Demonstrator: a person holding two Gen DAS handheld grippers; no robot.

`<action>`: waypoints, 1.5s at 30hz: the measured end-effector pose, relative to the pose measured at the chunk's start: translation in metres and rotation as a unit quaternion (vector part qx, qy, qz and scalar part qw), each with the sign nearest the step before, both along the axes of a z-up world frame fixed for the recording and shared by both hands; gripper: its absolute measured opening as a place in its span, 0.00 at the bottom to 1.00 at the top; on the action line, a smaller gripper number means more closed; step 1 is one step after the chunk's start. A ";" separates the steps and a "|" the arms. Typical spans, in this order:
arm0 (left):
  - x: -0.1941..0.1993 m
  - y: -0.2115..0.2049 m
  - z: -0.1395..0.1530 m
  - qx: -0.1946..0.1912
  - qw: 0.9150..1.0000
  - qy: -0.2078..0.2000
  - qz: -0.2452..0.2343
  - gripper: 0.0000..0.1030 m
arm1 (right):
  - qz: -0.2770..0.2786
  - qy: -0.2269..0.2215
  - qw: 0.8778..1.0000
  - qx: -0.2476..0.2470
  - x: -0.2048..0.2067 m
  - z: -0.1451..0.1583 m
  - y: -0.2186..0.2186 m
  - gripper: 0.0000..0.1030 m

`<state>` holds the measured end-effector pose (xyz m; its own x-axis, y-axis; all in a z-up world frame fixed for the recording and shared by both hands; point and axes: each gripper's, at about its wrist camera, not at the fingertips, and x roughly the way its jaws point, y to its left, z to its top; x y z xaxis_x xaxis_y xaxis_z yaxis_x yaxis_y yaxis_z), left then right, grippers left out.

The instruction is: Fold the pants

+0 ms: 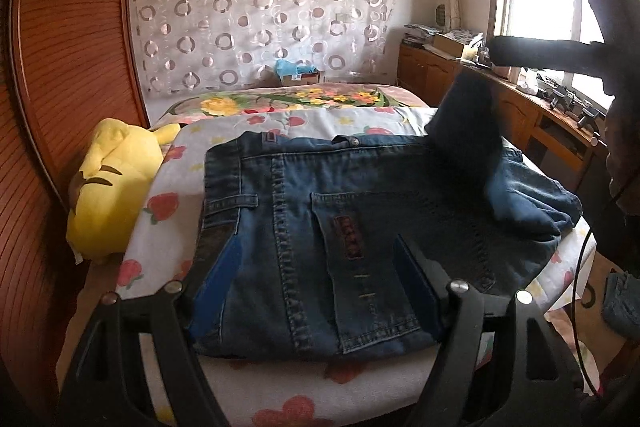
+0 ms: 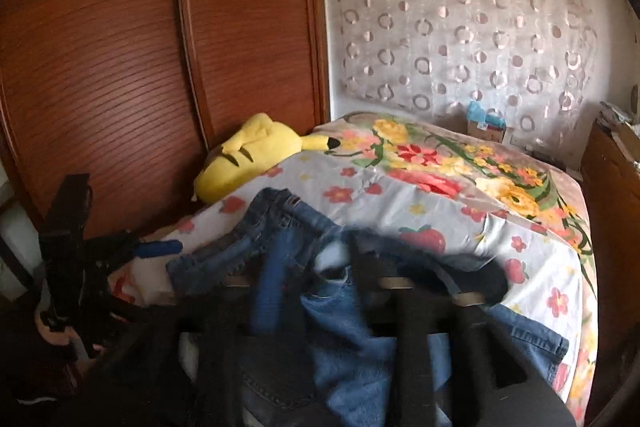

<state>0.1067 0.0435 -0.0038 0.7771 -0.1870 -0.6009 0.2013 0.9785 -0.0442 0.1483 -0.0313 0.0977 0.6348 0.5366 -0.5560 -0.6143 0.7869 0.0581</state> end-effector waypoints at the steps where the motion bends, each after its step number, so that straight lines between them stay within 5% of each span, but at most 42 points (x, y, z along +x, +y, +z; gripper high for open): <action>1: 0.000 0.001 -0.001 -0.001 1.000 0.001 0.000 0.75 | 0.004 0.000 1.000 0.005 -0.001 -0.002 -0.002 0.66; 12: 0.017 -0.019 -0.015 0.001 1.000 0.015 -0.019 0.75 | -0.054 0.008 0.998 0.008 0.000 -0.006 -0.057 0.67; 22: 0.051 -0.034 -0.027 -0.009 0.998 0.038 -0.052 0.74 | -0.110 0.086 0.990 -0.009 0.052 -0.075 -0.084 0.67; 31: 0.083 -0.049 -0.036 -0.007 0.996 0.066 -0.062 0.56 | -0.121 0.134 0.984 -0.014 0.087 -0.113 -0.077 0.59; 37: 0.092 -0.058 -0.051 0.003 0.993 0.088 -0.073 0.46 | -0.121 0.172 0.977 -0.024 0.102 -0.134 -0.076 0.34; 40: 0.092 -0.062 -0.056 0.006 0.993 0.091 -0.080 0.35 | -0.109 0.182 0.977 -0.030 0.105 -0.138 -0.072 0.09; 45: 0.083 -0.067 -0.051 0.015 0.993 0.078 -0.093 0.08 | -0.086 0.155 0.984 -0.013 0.093 -0.119 -0.068 0.02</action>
<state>0.1900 -0.0236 -0.0548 0.6288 -0.2979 -0.7182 0.3711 0.9267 -0.0594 0.2411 -0.0991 -0.0213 0.5128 0.4188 -0.7494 -0.4281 0.8814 0.1996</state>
